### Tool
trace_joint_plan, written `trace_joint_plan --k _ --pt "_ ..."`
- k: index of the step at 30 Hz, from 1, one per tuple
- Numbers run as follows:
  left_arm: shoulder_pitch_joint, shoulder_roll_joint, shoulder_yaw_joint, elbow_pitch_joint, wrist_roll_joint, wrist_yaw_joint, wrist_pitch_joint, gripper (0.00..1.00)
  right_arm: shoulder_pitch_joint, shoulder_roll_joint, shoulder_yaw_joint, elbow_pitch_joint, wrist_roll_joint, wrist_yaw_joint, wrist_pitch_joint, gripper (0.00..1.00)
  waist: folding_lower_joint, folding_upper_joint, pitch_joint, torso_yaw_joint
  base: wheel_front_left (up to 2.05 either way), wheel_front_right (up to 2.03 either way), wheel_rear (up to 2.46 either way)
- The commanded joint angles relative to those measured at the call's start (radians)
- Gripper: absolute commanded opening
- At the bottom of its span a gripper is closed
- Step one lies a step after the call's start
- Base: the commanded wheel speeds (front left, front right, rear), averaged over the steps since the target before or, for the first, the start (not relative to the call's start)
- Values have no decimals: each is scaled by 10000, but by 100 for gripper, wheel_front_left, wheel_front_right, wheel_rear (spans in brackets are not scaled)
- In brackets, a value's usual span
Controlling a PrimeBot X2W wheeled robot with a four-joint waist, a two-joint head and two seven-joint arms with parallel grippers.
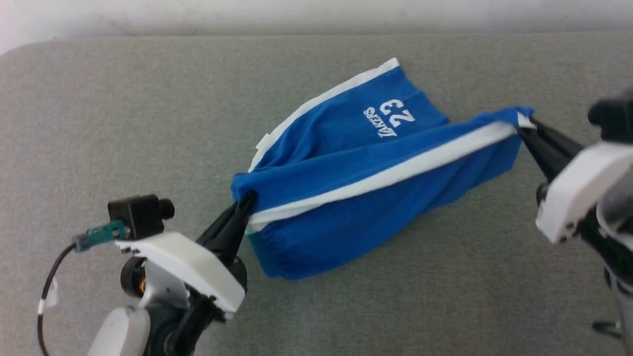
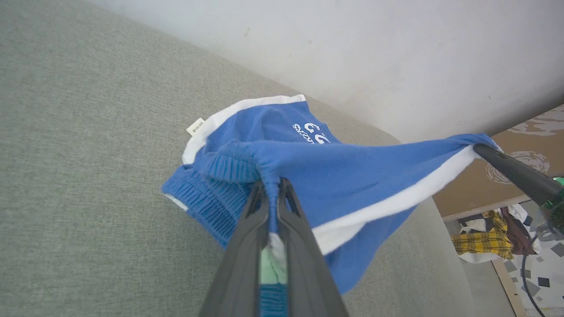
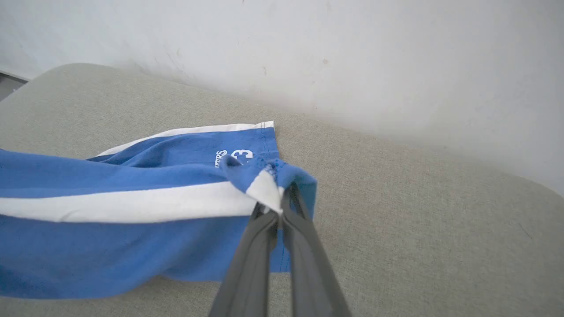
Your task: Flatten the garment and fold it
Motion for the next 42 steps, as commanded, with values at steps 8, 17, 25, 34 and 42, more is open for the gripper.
trace_joint_plan --k 8,17,25,34,42 --pt "-1176 -476 -323 611 162 -97 -194 0 -3005 -968 1264 1836 -220 -9 488 0 -3 0 1002 1084 0 0 0" --pt "-2015 -967 -504 1209 262 -269 -670 0 -5453 -1346 2225 4073 -638 -9 605 0 -3 0 1777 1893 0 0 0" --pt "-2582 -1314 -582 1806 145 -442 -905 0 -6512 -1235 2617 5504 -959 -9 658 0 -3 0 2405 2206 0 0 0" --pt "-3309 -1634 -793 2774 -25 -606 -936 0 -6945 -1106 2955 6636 -1091 -9 430 0 -3 0 2820 2244 0 0 0" --pt "-3658 -1736 -800 3325 -66 -653 -1110 0 -7275 -1130 3228 7181 -1075 -9 -107 0 -3 0 2999 2344 0 0 0"
